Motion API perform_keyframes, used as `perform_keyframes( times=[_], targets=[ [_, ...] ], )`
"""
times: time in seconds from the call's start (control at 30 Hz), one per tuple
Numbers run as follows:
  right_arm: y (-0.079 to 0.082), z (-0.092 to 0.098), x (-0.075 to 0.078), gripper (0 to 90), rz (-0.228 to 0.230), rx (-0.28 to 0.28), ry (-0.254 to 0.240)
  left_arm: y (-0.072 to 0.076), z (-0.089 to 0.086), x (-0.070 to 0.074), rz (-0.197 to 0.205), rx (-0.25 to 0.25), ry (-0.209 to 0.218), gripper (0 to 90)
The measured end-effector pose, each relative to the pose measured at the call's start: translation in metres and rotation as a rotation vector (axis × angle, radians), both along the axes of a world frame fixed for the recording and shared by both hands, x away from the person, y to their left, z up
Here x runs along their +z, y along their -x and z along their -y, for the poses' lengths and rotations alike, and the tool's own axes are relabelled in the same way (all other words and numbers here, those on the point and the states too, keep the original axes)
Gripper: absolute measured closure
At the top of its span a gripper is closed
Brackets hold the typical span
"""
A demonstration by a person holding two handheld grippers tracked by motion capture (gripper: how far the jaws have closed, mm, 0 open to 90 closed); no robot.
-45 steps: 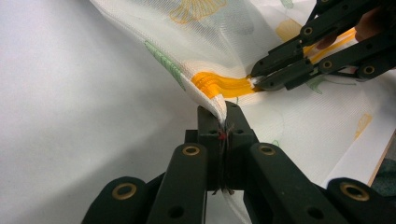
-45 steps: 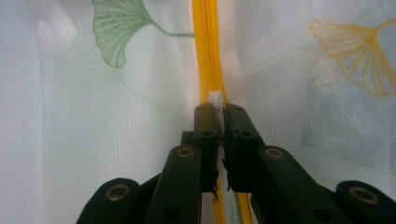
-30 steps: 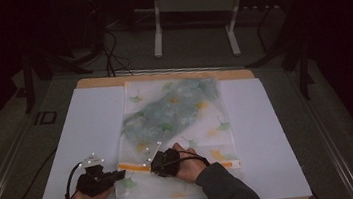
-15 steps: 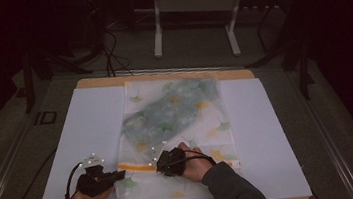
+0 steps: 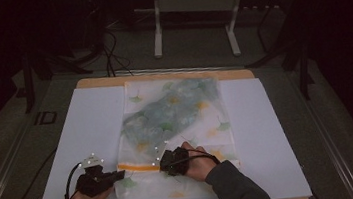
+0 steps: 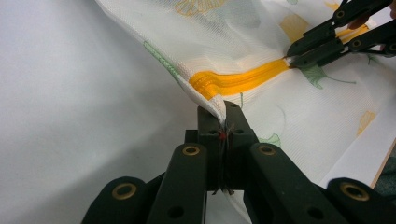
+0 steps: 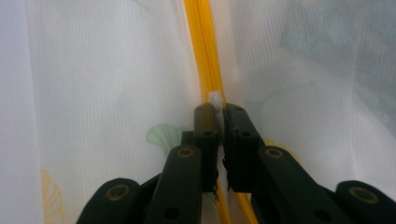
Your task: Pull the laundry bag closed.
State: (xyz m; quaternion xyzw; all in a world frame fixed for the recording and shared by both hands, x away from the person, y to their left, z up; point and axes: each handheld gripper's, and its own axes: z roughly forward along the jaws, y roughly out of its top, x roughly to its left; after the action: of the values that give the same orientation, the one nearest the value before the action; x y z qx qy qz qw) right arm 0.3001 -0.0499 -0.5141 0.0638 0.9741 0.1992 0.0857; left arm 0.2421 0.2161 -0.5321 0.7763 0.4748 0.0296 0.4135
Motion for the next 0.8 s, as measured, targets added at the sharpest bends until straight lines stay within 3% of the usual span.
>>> perform_keyframes(
  times=[0.8],
  targets=[
    [0.002,0.022,0.004,84.8,0.005,-0.012,0.062,0.001,-0.002,-0.001,-0.004,0.002,0.004,88.3]
  ],
)
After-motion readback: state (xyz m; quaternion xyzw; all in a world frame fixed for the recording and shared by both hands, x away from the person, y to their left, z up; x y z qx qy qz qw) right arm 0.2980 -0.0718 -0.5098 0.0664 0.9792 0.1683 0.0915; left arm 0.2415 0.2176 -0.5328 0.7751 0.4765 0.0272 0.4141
